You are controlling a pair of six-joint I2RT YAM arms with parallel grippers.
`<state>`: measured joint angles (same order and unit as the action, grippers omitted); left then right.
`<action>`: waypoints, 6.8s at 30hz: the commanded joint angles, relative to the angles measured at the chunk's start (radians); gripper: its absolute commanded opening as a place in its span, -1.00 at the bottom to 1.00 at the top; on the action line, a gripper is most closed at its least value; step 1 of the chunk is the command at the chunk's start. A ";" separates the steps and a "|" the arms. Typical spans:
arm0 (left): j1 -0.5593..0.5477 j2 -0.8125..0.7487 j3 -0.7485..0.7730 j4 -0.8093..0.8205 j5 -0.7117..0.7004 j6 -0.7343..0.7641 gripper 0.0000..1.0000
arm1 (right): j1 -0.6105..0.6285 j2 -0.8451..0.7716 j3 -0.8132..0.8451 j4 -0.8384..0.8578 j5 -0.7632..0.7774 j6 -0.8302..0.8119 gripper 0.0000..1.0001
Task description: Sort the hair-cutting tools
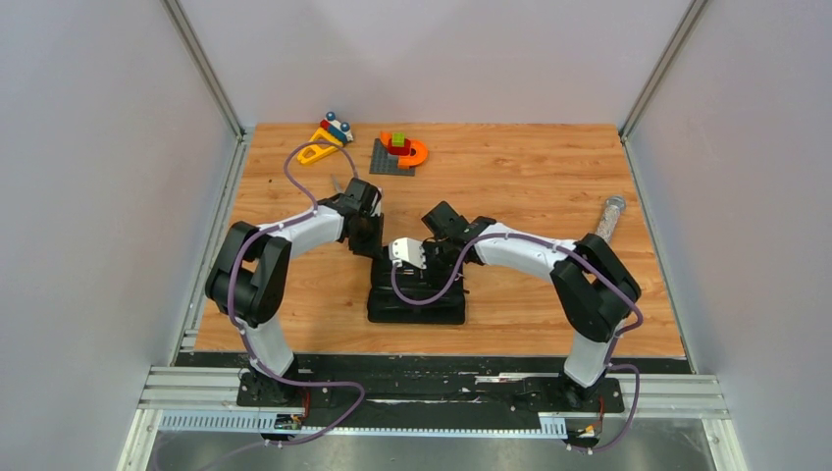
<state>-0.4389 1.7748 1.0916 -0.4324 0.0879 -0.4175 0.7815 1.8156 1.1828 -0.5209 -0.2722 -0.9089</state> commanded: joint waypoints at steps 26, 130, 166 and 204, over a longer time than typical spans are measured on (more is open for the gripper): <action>-0.003 -0.095 -0.094 -0.003 0.021 -0.077 -0.08 | -0.117 -0.095 -0.091 0.010 -0.095 -0.031 -0.44; 0.247 0.341 0.482 -0.286 -0.161 0.014 -0.53 | -0.294 -0.819 -0.399 0.221 0.677 1.181 1.00; 0.104 -0.281 0.001 -0.131 0.052 0.313 -1.00 | -0.300 -0.670 -0.359 0.213 0.325 1.268 0.90; -0.253 0.117 0.257 -0.446 -0.189 0.766 -1.00 | -0.300 -0.490 -0.401 0.221 0.149 1.366 0.81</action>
<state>-0.6872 1.8481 1.2781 -0.8192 -0.0479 0.3050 0.4873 1.3163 0.7822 -0.3573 -0.1009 0.4427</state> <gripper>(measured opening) 0.159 0.909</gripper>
